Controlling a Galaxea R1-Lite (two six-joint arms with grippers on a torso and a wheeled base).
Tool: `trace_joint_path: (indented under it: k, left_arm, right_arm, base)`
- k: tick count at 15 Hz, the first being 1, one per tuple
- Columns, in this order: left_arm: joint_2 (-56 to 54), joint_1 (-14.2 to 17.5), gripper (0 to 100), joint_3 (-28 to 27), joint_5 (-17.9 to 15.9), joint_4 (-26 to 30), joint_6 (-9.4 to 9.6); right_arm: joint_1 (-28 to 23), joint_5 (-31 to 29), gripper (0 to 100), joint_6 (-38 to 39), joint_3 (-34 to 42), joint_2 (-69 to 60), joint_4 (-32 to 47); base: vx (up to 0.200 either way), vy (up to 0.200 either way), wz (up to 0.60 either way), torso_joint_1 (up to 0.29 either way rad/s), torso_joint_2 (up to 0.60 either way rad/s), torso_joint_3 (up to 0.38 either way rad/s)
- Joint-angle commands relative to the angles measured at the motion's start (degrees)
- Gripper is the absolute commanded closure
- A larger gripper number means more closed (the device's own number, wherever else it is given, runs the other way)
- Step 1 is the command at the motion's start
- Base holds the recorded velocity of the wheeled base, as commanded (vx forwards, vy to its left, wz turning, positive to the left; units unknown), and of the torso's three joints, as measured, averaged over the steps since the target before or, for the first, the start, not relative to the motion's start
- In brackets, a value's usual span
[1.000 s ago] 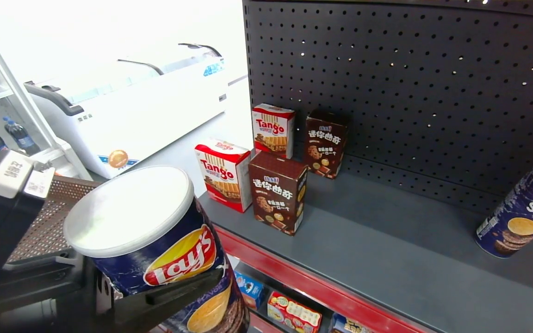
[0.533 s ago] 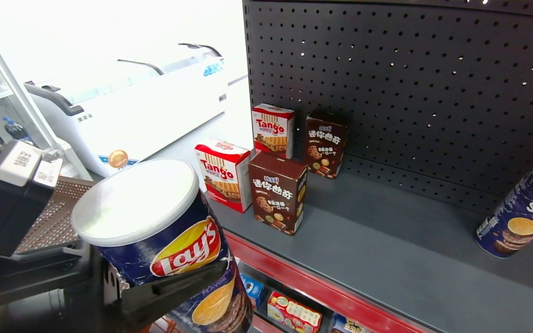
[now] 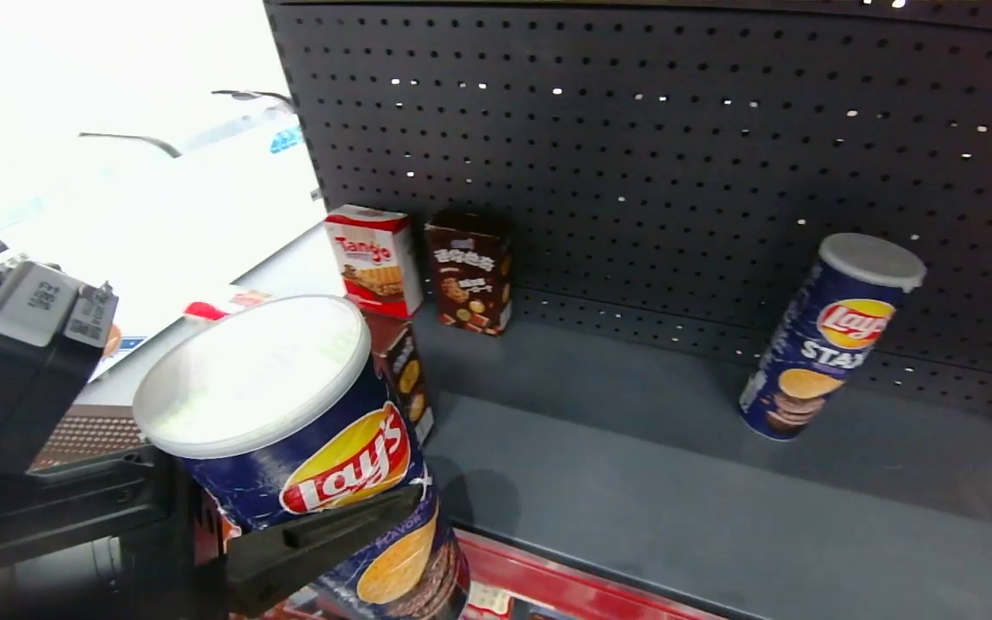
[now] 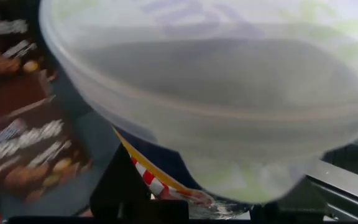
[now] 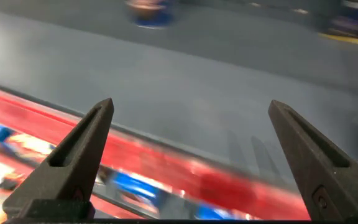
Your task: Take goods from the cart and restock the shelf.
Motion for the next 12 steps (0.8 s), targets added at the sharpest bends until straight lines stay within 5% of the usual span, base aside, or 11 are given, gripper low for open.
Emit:
trace_joint_path:
  k: [1, 6, 12]
  left_arm:
    - [0.1, 0.0, 100, 0.0, 0.0, 0.0, -0.01]
    - [-0.1, 0.1, 100, 0.1, 0.0, 0.0, -0.1]
    - [-0.3, 1.0, 100, 0.0, 0.0, 0.0, -0.1]
  right_arm:
    - [0.0, 0.0, 0, 0.0, 0.0, 0.1, 0.0]
    - [0.0, 0.0, 0, 0.0, 0.0, 0.1, 0.0]
    - [0.0, 0.0, 0, 0.0, 0.0, 0.1, 0.0]
  base:
    - [0.0, 0.0, -0.6, -0.002, 0.0, -0.002]
    - [0.0, 0.0, -0.6, 0.002, 0.0, 0.004]
    - [0.0, 0.0, 0.0, 0.0, 0.0, 0.0]
